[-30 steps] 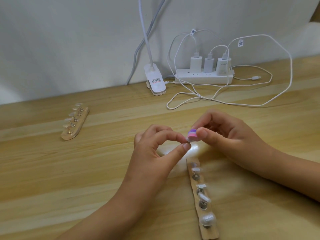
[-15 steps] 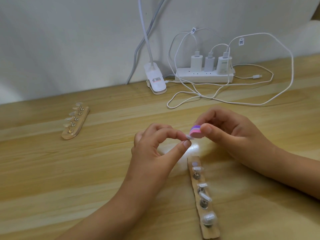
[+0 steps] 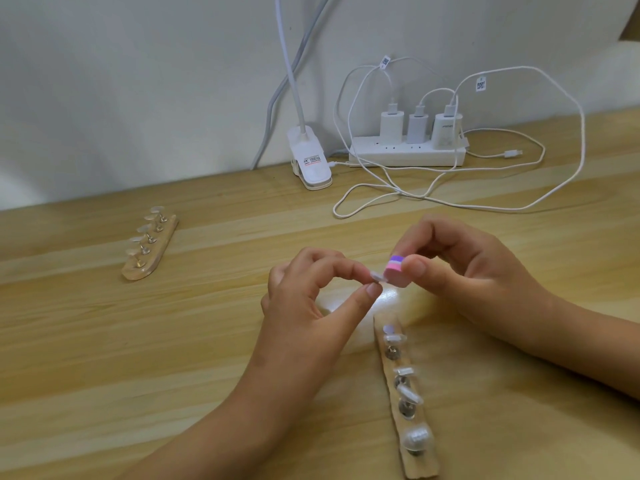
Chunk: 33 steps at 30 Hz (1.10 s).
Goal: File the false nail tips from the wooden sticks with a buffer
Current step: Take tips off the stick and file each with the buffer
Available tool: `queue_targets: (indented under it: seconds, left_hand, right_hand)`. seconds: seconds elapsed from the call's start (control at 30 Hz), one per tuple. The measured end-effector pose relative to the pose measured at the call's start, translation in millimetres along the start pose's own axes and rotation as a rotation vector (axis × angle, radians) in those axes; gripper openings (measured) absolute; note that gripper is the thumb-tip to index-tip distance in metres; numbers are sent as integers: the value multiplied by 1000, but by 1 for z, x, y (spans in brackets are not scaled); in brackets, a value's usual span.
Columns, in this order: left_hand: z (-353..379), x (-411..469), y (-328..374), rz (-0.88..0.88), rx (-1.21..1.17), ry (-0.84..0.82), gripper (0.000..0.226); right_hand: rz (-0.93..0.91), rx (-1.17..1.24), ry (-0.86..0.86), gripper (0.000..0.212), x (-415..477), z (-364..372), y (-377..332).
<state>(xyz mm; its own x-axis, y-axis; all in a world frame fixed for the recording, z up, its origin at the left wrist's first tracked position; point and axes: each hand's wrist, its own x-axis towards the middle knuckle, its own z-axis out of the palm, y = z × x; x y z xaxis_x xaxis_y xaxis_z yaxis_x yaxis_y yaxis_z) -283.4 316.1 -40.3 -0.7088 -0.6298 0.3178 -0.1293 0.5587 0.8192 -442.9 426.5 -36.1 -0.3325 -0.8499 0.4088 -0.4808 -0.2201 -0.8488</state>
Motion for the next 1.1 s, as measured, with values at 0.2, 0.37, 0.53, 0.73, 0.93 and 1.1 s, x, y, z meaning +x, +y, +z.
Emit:
queue_targets:
  seconds: [0.2,0.37,0.53,0.73,0.93,1.1]
  left_hand:
    - [0,1,-1,-13,12,0,17]
    - [0,1,1,-19,8,-8,13]
    - [0,2,0,-49,-5,-13,12]
    - [0,2,0,-56,-3,-10,15]
    - [0,3,1,-62,7,-9,15]
    - [0,3,0,-60,7,-14,15]
  right_hand:
    - [4,-26,13,31,1,2,-1]
    - [24,-8,6,32,1,2,-2]
    - [22,-18,3,31,1,2,-1]
    - [43,2,-2,32,1,3,-1]
    - [60,23,-17,31,2,2,0]
    - [40,-27,-17,32,2,2,0]
